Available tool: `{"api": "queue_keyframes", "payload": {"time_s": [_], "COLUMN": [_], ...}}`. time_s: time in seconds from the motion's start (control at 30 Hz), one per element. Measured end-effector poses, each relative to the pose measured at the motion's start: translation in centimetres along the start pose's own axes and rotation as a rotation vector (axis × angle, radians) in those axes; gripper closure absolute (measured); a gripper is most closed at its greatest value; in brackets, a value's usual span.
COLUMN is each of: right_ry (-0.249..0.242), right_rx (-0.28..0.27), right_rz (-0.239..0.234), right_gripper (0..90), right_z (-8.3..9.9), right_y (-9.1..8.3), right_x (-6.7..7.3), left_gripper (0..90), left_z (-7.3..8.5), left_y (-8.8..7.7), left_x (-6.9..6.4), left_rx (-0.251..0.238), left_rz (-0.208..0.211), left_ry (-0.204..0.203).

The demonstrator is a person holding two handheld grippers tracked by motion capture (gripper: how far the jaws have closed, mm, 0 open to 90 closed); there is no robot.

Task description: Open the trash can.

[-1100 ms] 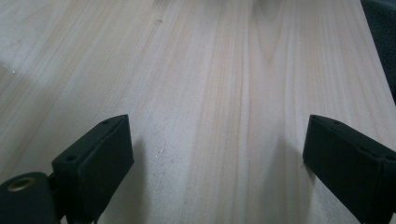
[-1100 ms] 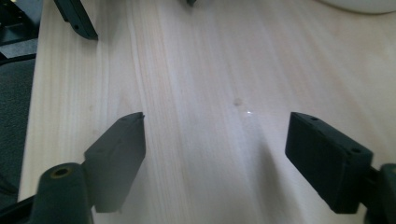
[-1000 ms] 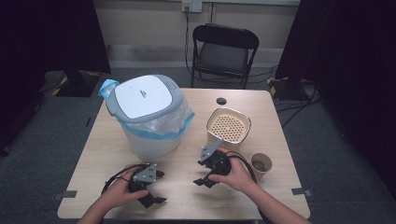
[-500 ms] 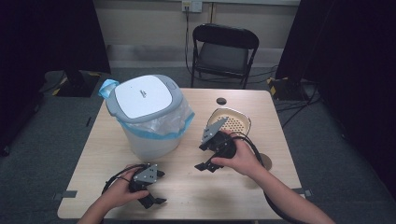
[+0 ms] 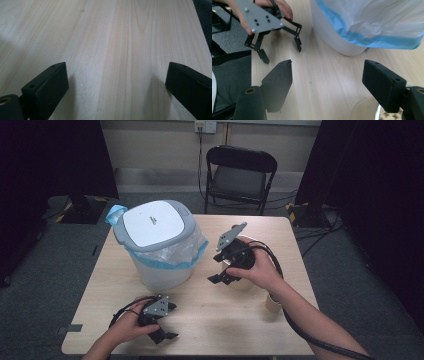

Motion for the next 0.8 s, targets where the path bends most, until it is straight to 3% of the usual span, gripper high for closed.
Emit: {"api": "queue_keyframes", "payload": {"time_s": [0.8], "right_ry": [0.08], "right_rx": [-0.025], "right_rz": [0.085], "right_gripper": [23.3], "right_z": [-3.3], "right_y": [-1.8], "right_x": [-5.3], "left_gripper": [2.0], "left_z": [0.0], "left_y": [0.1], "left_x": [-0.1], "left_rx": [-0.005], "left_rz": [0.005], "left_ry": [-0.004]}}
Point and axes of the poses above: each handheld gripper's, and its own axes: y roughly forward along the jaws, z roughly out of its underside, x roughly to its left, the point moved 1 cm from there along y, roughly forward along the jaws, and after that the axes turned 13 degrees about y, right-handed, at the moved point
